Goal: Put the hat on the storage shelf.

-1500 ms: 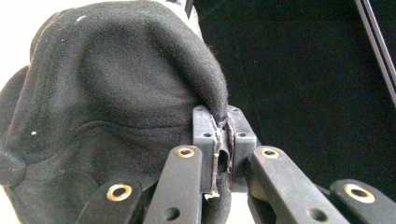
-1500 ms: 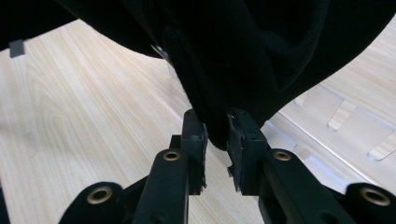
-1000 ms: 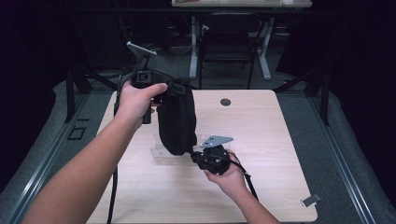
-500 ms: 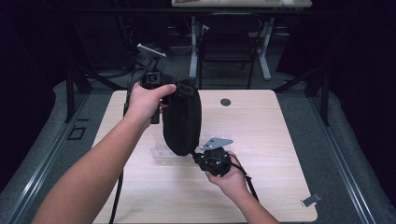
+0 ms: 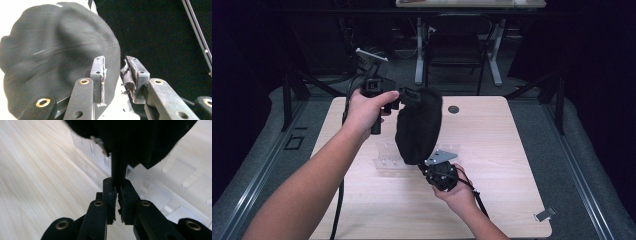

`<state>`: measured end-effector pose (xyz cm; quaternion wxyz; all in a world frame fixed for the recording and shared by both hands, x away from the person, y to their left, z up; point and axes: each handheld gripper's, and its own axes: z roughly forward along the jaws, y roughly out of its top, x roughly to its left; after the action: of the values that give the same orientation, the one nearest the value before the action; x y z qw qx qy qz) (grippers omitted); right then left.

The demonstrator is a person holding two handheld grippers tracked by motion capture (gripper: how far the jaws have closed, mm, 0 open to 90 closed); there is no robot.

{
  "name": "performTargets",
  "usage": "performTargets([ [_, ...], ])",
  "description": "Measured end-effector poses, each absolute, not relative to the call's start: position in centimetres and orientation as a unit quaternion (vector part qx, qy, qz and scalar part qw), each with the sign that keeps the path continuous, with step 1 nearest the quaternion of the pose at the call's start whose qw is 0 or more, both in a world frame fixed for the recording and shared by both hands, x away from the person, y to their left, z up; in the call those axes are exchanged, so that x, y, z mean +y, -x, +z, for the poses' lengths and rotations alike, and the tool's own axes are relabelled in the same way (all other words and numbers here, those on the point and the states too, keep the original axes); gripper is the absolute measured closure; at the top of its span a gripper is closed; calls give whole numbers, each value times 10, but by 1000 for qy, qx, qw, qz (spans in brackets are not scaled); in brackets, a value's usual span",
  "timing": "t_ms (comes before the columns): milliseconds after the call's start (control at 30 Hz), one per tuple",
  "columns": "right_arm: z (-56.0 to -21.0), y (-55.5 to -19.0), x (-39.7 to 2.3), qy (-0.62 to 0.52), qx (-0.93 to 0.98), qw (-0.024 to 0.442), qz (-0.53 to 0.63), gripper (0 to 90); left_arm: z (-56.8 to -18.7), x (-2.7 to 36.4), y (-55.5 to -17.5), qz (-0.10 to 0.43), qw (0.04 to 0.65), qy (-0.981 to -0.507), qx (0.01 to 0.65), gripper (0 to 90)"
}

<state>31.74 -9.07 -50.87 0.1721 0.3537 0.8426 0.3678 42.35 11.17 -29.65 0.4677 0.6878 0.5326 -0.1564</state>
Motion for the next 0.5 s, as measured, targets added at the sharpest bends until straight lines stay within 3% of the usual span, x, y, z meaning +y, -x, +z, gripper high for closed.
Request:
performTargets([
  [500, -517, -316, -99, -373, 831, 156, 381, 832, -311, 160, -421, -121, 454, -678, 565, 653],
])
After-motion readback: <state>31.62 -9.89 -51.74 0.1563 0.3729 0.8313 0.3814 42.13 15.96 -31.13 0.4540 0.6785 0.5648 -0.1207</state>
